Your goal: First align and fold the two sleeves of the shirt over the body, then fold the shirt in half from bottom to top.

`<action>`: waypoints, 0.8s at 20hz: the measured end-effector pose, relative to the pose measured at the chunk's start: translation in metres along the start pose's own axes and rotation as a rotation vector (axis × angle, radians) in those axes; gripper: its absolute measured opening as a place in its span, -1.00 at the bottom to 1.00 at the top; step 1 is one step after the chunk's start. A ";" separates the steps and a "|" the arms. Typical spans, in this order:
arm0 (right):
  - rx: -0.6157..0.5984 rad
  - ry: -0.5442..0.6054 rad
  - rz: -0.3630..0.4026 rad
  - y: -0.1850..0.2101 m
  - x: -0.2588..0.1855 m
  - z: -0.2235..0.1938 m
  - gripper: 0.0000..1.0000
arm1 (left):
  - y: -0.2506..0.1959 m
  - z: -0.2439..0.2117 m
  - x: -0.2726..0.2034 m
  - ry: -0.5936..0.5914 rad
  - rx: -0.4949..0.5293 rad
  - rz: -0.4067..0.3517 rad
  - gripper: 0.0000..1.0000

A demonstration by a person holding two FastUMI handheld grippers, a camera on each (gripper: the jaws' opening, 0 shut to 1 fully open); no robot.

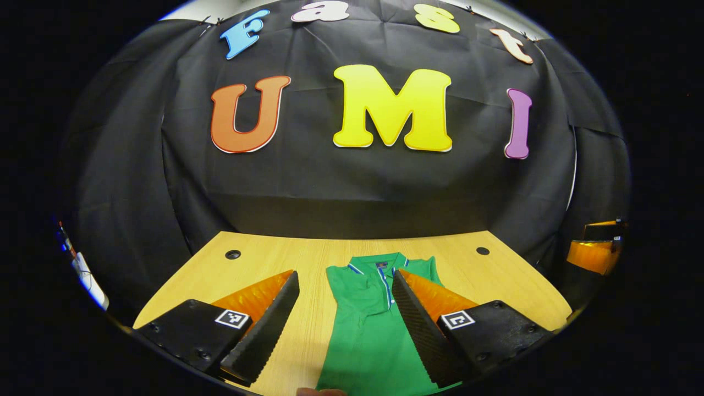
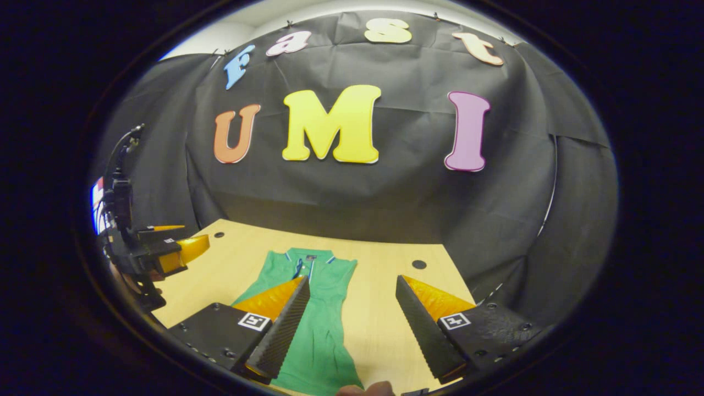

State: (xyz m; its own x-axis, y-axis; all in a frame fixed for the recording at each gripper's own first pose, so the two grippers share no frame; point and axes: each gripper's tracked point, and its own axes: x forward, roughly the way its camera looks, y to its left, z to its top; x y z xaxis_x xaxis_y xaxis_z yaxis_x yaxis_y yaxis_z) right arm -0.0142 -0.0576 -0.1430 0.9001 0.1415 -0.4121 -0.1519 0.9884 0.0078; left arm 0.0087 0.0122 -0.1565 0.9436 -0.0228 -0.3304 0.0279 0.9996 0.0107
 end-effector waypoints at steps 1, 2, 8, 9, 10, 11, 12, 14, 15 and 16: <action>-0.014 0.015 0.007 0.002 -0.002 -0.010 0.92 | 0.000 -0.010 -0.012 0.014 -0.001 -0.011 1.00; -0.027 0.035 0.012 0.003 -0.004 -0.022 0.92 | 0.001 -0.020 -0.023 0.033 -0.007 -0.017 1.00; -0.031 0.193 0.003 -0.008 -0.012 -0.102 0.92 | 0.015 -0.113 -0.059 0.257 0.013 -0.043 1.00; -0.047 0.229 0.006 -0.010 -0.013 -0.119 0.92 | 0.015 -0.132 -0.064 0.308 0.006 -0.048 1.00; -0.053 0.264 0.015 -0.012 -0.015 -0.135 0.92 | 0.016 -0.152 -0.070 0.359 -0.001 -0.052 1.00; -0.048 0.302 0.026 -0.012 -0.016 -0.152 0.92 | 0.019 -0.168 -0.077 0.404 -0.009 -0.051 1.00; -0.041 0.352 0.029 -0.013 -0.015 -0.171 0.92 | 0.020 -0.183 -0.080 0.444 -0.011 -0.058 1.00; -0.025 0.464 0.035 -0.017 -0.020 -0.210 0.92 | 0.019 -0.215 -0.083 0.549 -0.004 -0.080 1.00; -0.018 0.512 0.039 -0.018 -0.022 -0.227 0.92 | 0.020 -0.234 -0.091 0.614 -0.016 -0.084 1.00; -0.014 0.554 0.045 -0.018 -0.023 -0.241 0.92 | 0.019 -0.247 -0.100 0.671 -0.032 -0.087 1.00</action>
State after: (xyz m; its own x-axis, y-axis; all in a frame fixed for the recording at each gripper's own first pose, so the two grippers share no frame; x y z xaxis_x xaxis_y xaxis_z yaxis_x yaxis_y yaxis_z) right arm -0.1303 -0.0924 -0.3529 0.5439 0.1290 -0.8292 -0.1936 0.9807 0.0256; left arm -0.1663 0.0380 -0.3569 0.5288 -0.0967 -0.8432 0.0747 0.9949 -0.0673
